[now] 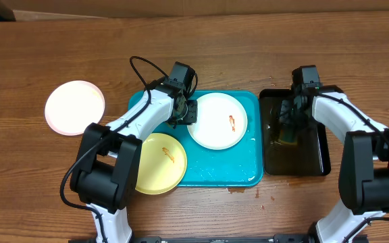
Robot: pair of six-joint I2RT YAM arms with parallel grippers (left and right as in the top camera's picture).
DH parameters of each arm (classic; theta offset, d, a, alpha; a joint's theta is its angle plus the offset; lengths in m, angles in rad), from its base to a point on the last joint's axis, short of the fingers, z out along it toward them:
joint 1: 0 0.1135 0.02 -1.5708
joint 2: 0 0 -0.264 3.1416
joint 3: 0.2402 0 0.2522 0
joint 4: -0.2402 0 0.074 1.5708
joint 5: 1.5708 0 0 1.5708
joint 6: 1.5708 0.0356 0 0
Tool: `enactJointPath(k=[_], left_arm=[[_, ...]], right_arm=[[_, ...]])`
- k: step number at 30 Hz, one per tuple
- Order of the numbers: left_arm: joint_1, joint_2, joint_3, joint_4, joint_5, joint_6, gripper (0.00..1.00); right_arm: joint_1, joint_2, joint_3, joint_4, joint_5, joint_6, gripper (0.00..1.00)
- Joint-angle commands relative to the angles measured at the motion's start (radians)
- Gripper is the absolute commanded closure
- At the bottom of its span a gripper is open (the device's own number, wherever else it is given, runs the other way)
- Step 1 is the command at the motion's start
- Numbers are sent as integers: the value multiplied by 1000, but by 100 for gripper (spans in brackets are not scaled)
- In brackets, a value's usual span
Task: Clean dirty plates on tray and stack at the side
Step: 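Reach the right gripper into the black tray and grasp the sponge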
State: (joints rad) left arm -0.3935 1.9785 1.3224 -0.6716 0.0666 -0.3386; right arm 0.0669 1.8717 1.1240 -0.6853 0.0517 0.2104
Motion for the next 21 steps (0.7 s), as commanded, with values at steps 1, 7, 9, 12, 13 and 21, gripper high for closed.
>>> enactJointPath(k=[1,7,9,12,13,21], left_arm=[[-7,-20,-6,4,5,-6,73],[-7,-20,-6,4,5,-6,72],[-7,-20,-6,4,5,-6,71],[-7,-20,-6,5,5,-6,71],[-7,-20,-6,5,5,-6,71],[-7,-20,-6,3,5,-6,67]], right_arm=[[0,-14,-21,13,-35,2,94],[0,-14,-21,-36,-83,4,35],[0,-14,-21,-68,-84,4,40],[0,-14,-21,-86,-83,3,96],[0,-14,-21,-87,-83,3,96],[0,-14,-21,-152,-84,4,35]])
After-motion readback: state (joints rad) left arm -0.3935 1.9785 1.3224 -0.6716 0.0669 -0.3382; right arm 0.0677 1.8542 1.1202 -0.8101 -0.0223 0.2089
